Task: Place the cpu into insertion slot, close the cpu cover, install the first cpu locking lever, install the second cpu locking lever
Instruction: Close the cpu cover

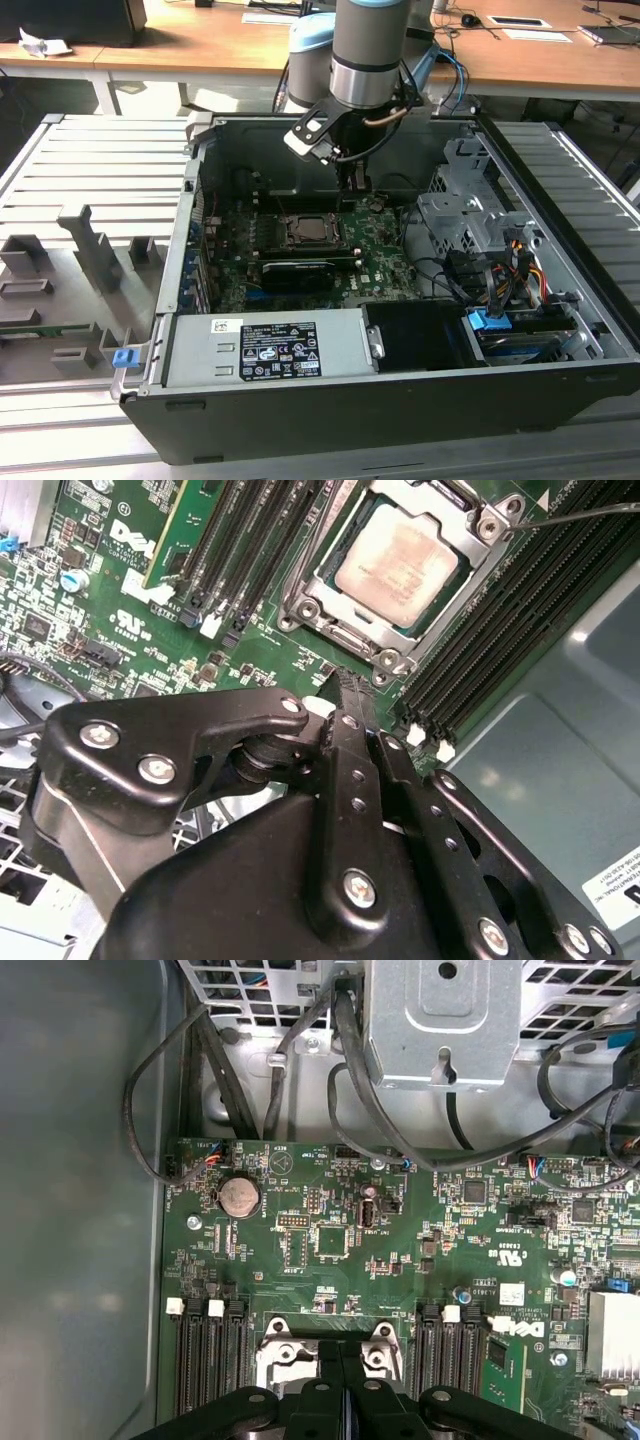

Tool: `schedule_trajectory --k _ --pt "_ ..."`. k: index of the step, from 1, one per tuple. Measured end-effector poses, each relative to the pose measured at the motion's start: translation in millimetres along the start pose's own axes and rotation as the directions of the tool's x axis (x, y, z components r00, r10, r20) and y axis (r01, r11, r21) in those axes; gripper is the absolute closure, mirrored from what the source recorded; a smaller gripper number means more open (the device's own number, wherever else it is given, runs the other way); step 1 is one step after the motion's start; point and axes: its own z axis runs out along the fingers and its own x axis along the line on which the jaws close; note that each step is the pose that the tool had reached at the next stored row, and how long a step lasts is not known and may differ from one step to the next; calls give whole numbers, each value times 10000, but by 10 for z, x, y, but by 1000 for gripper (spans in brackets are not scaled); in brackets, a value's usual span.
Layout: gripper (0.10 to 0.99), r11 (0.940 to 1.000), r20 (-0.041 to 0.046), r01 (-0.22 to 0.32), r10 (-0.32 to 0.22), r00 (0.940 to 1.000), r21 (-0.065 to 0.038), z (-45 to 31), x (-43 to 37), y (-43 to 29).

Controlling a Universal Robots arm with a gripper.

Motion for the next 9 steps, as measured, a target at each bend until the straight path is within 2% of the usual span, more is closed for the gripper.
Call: schedule_trajectory --k 9 --pt "980 10000 -10 0 0 10000 0 17 1 -22"
